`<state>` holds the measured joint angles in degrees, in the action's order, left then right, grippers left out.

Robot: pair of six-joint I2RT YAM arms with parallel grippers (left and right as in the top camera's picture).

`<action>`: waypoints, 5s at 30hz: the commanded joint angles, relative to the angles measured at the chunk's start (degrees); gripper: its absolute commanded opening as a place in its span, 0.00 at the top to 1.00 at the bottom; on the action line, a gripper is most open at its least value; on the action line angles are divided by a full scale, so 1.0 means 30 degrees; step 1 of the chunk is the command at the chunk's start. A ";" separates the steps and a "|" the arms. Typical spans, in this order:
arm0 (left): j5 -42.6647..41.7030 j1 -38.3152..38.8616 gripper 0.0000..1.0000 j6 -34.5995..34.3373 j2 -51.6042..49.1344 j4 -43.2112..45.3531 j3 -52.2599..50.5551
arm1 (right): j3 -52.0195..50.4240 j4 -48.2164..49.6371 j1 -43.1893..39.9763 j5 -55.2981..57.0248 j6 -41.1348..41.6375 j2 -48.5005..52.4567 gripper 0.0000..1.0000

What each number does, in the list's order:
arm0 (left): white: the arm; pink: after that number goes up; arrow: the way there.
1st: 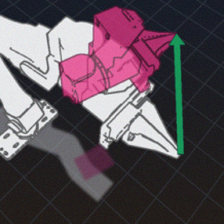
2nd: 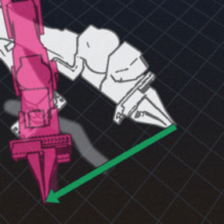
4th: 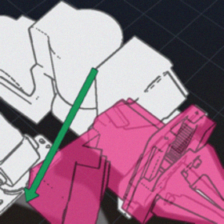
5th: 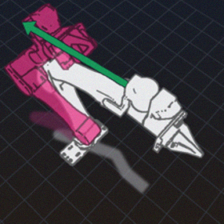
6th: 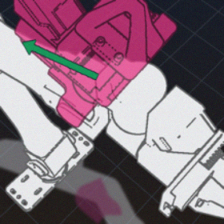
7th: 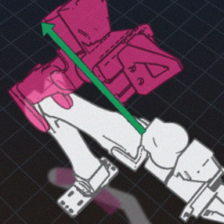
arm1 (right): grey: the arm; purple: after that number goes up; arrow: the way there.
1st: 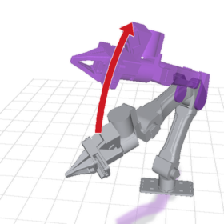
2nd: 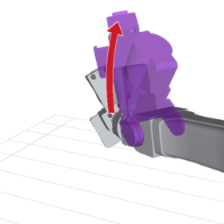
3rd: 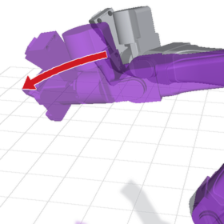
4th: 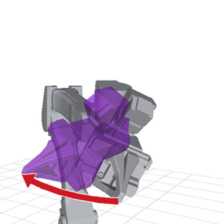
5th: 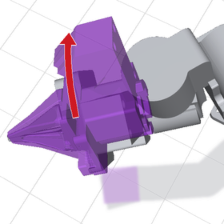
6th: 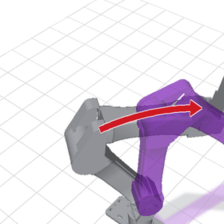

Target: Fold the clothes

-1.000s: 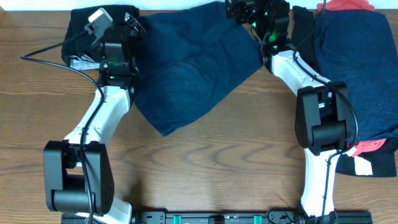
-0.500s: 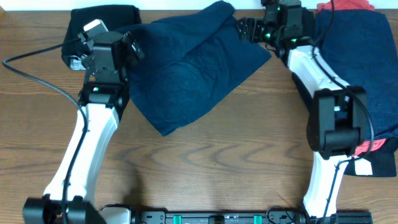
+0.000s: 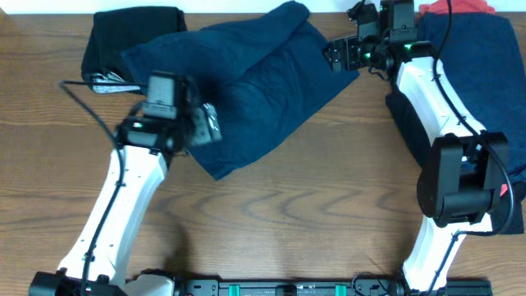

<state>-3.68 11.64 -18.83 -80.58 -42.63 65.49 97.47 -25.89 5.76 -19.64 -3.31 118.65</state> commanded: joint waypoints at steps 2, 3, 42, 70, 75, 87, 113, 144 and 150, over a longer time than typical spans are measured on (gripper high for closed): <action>-0.0561 0.1756 0.14 0.0838 -0.0138 -0.0503 -0.0321 | 0.0255 -0.0189 -0.0488 0.0576 -0.2259 -0.0219 0.01; -0.0561 0.1960 0.14 0.0831 -0.0189 -0.0503 -0.0466 | 0.0255 -0.0255 -0.0488 0.1013 -0.2310 -0.0219 0.01; 0.1027 0.3235 0.42 -0.0823 -0.7395 -0.0087 -0.1851 | 0.0219 -0.0255 -0.0408 0.2754 -0.3118 0.1348 0.09; 0.1020 0.3235 0.94 -0.0962 -0.7395 0.0350 -0.1851 | 0.0219 0.0051 -0.0146 0.2251 -0.1836 0.4473 0.18; 0.1020 0.3235 0.94 -0.0954 -0.7395 0.0386 -0.1851 | 0.0219 0.0058 -0.0007 0.2251 -0.1479 0.4816 0.23; 0.1020 0.3213 0.94 -0.0954 -0.7308 0.0634 -0.1836 | 0.0226 -0.0721 0.0022 0.3104 -0.0255 0.4758 0.99; 0.0364 0.2667 0.94 -0.0831 0.5778 -0.5472 -0.0699 | 0.0248 -1.7456 -0.2710 0.2747 0.0780 -0.8233 0.99; -0.1056 0.2681 0.70 -0.2331 0.6171 -1.1497 -0.0750 | -0.4947 -2.0378 -0.1537 0.2601 -0.0495 -0.8684 0.61; -0.1494 0.2681 0.26 -0.2324 0.6171 -1.2415 -0.0750 | -0.4998 -1.8943 -0.1537 0.1559 -0.0481 -0.8692 0.60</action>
<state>-7.38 19.92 -25.47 -62.00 -78.72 62.61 82.50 -84.31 0.84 -12.51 -4.03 93.56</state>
